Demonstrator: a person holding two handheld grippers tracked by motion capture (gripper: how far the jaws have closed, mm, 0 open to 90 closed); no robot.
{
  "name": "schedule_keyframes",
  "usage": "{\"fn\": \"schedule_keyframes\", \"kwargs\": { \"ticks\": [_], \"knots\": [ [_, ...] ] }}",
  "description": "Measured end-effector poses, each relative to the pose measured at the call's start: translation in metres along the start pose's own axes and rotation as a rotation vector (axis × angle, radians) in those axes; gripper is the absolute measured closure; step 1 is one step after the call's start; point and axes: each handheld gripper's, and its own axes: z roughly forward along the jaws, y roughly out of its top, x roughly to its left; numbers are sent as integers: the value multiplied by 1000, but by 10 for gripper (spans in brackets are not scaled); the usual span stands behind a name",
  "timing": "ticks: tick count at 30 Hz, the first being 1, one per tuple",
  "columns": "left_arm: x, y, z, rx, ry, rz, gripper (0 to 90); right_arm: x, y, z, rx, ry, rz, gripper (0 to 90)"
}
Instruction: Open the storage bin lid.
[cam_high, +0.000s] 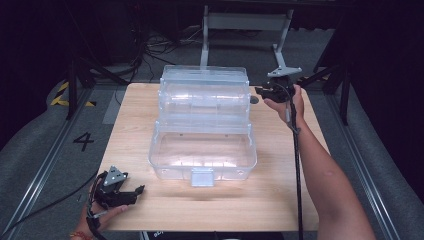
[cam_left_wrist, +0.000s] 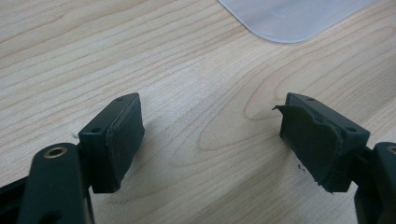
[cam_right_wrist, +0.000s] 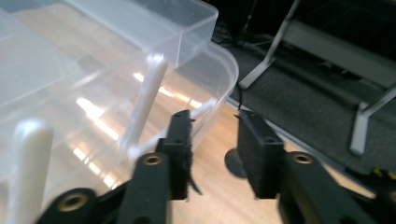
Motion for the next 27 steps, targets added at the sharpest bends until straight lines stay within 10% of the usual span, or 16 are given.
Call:
{"fn": "schedule_keyframes", "kwargs": {
  "ticks": [27],
  "knots": [
    [1,0,-1,6,5,7,220,19,-40,-58,78,5,-106,263]
  ]
}}
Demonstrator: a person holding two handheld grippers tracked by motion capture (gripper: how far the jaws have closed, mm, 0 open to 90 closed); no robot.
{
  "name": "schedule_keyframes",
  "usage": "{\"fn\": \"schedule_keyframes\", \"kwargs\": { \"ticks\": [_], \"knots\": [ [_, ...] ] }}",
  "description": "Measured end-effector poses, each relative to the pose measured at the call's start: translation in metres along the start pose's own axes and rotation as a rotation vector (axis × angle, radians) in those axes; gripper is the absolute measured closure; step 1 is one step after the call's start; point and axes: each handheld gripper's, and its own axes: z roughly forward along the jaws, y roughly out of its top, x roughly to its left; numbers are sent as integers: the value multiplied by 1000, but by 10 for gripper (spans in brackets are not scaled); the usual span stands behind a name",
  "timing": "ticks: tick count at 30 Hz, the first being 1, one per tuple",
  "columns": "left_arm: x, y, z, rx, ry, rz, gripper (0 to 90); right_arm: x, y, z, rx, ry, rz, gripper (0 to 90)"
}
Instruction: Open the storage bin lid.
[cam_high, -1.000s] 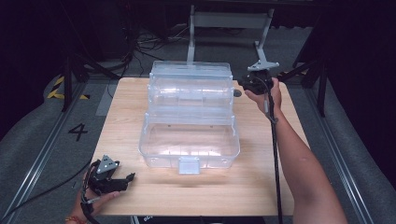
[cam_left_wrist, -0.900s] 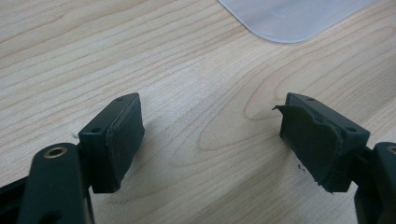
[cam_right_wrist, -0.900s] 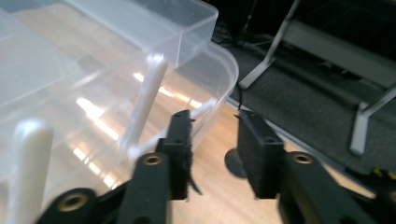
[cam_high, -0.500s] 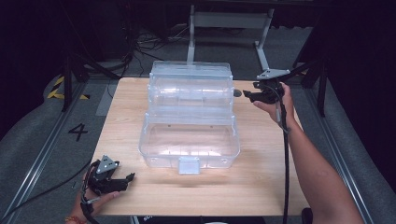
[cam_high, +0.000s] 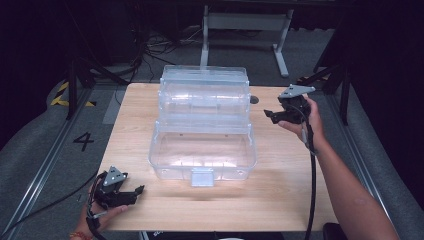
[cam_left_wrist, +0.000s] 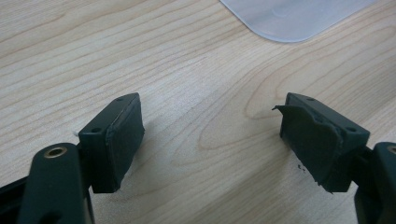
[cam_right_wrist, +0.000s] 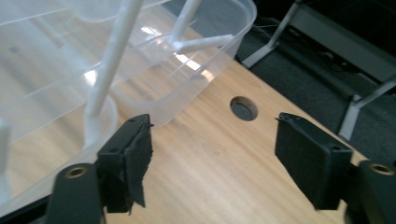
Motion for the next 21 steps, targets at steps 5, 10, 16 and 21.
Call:
{"fn": "schedule_keyframes", "kwargs": {
  "ticks": [5,10,16,21],
  "knots": [
    [0,0,0,-1,1,0,220,11,-11,-7,17,-7,-38,226],
    [0,0,0,-4,1,-3,219,15,-22,-10,43,12,-20,190],
    [0,0,0,-4,1,-3,219,20,-41,-18,28,-12,-16,200],
    [0,0,0,-3,3,-2,218,24,-59,-26,16,-12,7,202]
  ]
}}
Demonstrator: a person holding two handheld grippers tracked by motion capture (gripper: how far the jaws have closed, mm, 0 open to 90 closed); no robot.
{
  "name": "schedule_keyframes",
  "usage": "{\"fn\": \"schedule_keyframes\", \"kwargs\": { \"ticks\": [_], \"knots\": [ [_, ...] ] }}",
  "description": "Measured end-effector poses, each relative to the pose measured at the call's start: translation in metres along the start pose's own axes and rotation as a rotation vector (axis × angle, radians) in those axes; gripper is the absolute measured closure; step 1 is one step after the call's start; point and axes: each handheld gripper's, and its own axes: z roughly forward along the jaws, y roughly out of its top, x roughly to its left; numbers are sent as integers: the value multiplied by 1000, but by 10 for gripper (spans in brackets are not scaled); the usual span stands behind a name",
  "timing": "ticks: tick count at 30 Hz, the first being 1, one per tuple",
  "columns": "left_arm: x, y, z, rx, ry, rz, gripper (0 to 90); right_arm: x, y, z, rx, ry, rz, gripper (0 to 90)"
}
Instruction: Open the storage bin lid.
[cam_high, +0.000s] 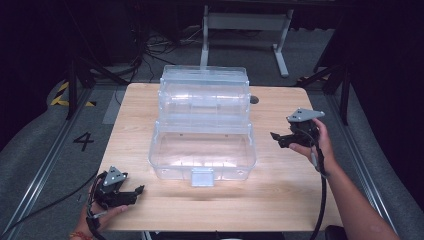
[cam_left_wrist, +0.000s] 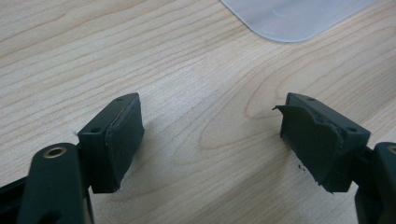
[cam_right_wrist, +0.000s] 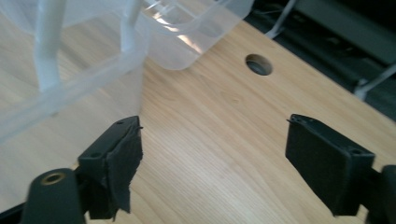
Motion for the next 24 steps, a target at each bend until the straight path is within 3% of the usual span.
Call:
{"fn": "schedule_keyframes", "kwargs": {
  "ticks": [7,17,24],
  "knots": [
    [0,0,0,-1,-1,-3,217,11,-29,-10,4,18,2,194],
    [0,0,0,1,-4,-7,214,24,-64,-22,6,-2,0,173],
    [0,0,0,1,-4,-7,214,27,-90,-27,29,-1,34,173]
  ]
}}
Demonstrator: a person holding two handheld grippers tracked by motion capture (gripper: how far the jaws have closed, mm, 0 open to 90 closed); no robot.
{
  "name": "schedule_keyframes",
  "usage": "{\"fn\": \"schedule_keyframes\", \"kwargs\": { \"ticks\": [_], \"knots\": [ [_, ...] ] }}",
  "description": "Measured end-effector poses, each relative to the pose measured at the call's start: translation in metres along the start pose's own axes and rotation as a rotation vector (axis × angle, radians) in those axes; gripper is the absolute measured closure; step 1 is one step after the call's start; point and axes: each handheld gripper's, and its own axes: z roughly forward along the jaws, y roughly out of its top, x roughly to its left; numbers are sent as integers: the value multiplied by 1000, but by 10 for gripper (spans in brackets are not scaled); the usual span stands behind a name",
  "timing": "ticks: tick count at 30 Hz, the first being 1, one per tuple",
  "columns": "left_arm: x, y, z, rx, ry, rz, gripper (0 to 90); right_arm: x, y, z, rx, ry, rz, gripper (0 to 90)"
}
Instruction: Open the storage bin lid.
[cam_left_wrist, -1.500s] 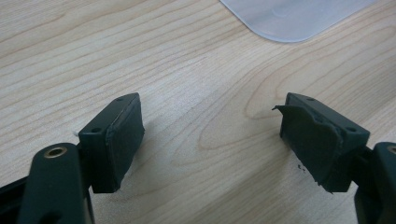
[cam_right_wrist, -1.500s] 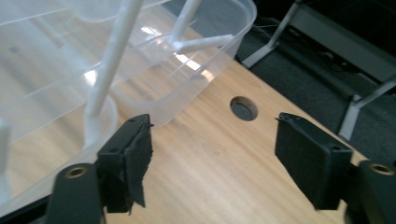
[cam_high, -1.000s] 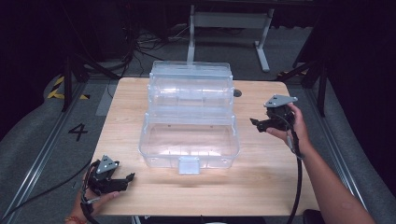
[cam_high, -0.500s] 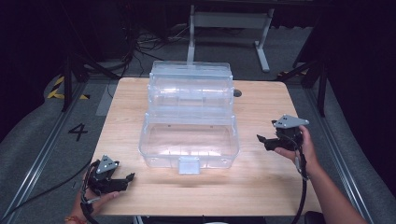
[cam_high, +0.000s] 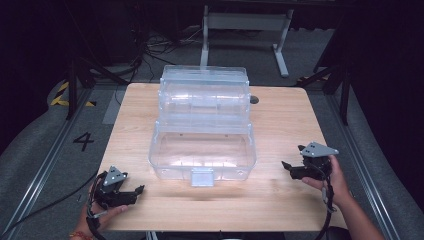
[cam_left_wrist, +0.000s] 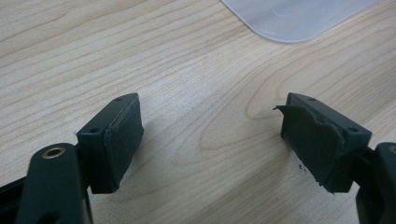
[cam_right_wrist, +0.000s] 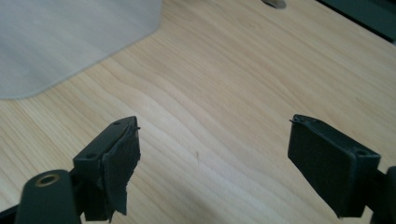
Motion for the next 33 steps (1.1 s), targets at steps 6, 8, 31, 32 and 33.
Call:
{"fn": "schedule_keyframes", "kwargs": {
  "ticks": [6,8,31,32,33],
  "knots": [
    [0,0,0,0,0,0,214,-5,-21,-4,54,-5,77,181],
    [0,0,0,0,0,1,213,-3,-26,-3,65,-2,80,179],
    [0,0,0,7,4,1,204,-1,-72,-8,47,55,218,175],
    [-1,0,0,1,4,-2,203,-2,-72,-7,54,64,228,168],
    [-1,0,0,2,5,-5,203,-2,-72,-6,54,63,236,162]
  ]
}}
